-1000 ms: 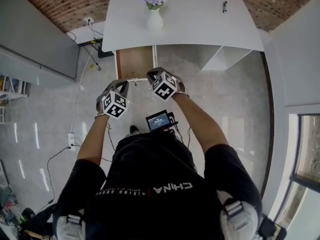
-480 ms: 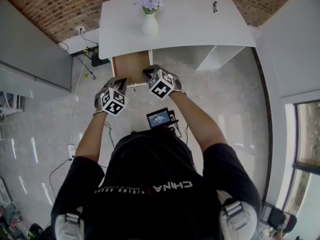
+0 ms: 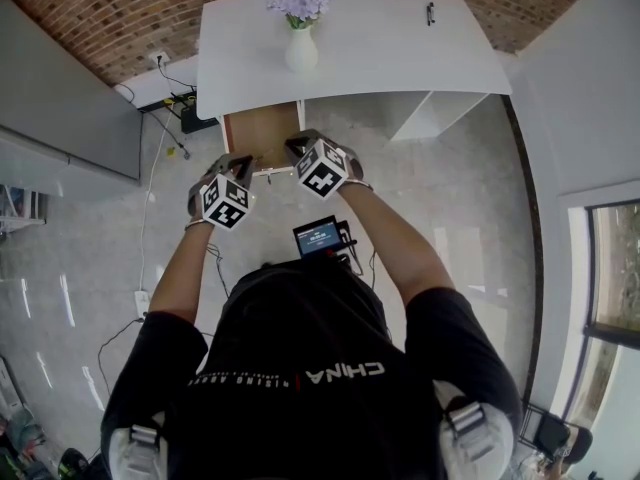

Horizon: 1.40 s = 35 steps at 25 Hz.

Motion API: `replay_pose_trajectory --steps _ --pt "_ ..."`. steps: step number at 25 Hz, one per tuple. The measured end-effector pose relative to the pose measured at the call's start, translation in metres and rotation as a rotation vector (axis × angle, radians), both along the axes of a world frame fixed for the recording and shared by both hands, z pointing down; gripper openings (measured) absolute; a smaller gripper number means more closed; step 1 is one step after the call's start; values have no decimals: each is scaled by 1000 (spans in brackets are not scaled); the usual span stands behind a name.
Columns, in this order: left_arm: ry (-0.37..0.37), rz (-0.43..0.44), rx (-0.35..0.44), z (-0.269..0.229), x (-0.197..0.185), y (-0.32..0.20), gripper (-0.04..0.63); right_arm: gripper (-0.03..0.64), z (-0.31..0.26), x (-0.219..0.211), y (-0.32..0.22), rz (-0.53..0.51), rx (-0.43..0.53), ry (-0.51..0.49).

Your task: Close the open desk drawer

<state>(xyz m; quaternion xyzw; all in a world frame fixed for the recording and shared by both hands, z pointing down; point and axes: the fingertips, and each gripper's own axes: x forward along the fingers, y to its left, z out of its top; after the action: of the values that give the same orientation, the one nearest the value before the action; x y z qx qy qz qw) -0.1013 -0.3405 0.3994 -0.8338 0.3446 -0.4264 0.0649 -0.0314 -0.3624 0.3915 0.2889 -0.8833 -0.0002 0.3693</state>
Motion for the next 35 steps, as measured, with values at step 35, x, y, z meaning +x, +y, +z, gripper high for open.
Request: replay_pose_trajectory --steps 35 --pt "41 -51 -144 243 -45 -13 12 15 247 -41 -14 -68 -131 12"
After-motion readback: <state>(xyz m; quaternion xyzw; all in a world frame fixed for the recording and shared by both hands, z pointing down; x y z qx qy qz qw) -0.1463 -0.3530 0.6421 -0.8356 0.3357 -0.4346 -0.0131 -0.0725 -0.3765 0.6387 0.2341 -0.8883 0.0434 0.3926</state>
